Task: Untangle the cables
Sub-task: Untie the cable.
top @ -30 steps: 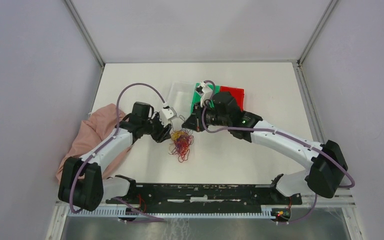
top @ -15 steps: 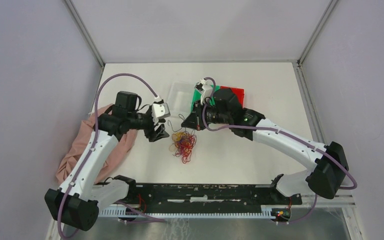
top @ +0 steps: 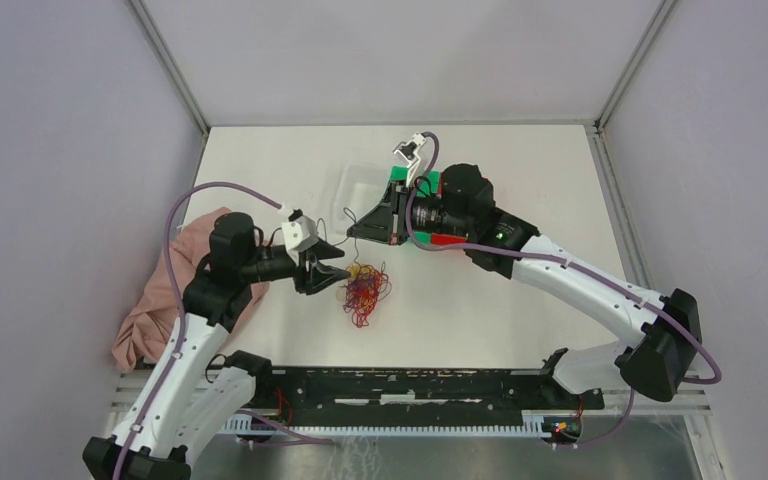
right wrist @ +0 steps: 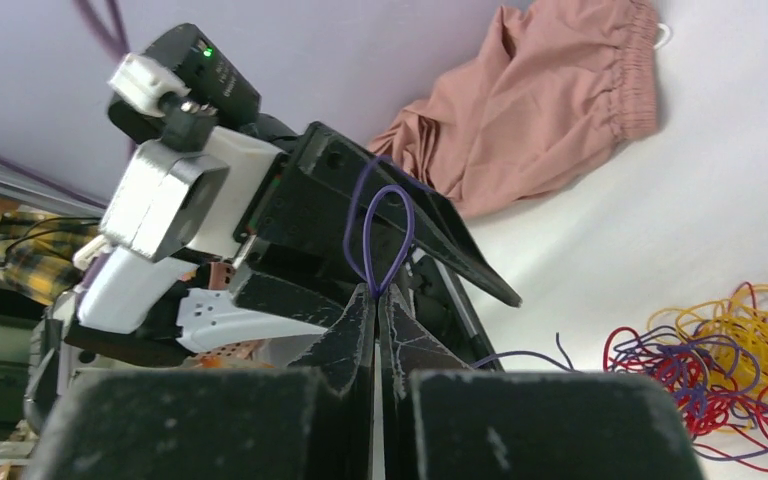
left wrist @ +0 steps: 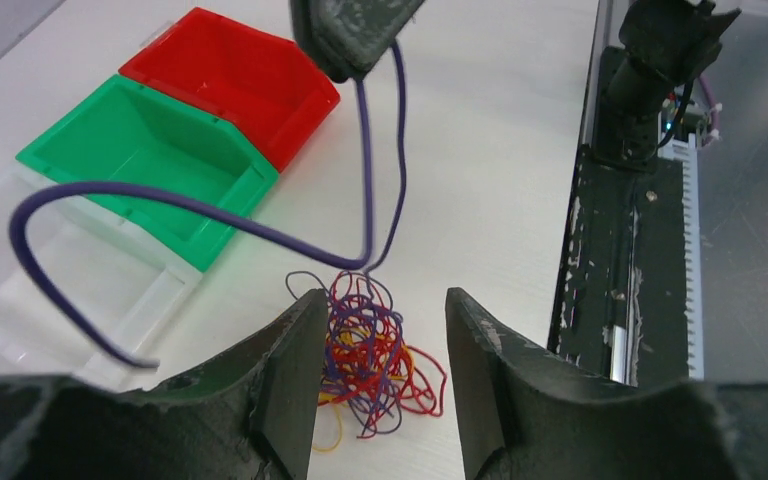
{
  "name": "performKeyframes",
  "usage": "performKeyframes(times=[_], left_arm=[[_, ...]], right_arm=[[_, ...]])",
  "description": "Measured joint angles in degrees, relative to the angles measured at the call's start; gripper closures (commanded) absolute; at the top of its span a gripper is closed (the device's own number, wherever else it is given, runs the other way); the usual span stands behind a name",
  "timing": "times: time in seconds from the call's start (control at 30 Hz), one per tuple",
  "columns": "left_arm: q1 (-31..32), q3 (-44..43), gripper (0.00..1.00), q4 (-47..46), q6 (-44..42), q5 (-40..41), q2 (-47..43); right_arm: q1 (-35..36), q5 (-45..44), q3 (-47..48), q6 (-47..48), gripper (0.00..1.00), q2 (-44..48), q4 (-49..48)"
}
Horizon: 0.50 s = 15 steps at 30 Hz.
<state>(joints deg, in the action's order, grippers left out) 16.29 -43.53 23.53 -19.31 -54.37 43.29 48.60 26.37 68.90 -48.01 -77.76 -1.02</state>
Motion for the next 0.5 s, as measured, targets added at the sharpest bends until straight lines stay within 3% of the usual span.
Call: performKeyframes(times=[0.3,0.43,0.5], left_arm=[[0.7,5.4,0.50,-15.6,14.5,-1.8,0.3],[2.1,5.4,0.62,-18.9,17.0,-3.2,1.4],[2.4,5.3,0.73,-19.8,17.7,-3.3,2.0]], right_arm=[[0.0,1.1,0.6,-4.8,1.00,0.0,-4.3],[0.0,1.5,1.1,-6.1,1.00,0.0,-5.8],[0.0,1.7,1.3,-6.4,1.00,0.0,-6.3]])
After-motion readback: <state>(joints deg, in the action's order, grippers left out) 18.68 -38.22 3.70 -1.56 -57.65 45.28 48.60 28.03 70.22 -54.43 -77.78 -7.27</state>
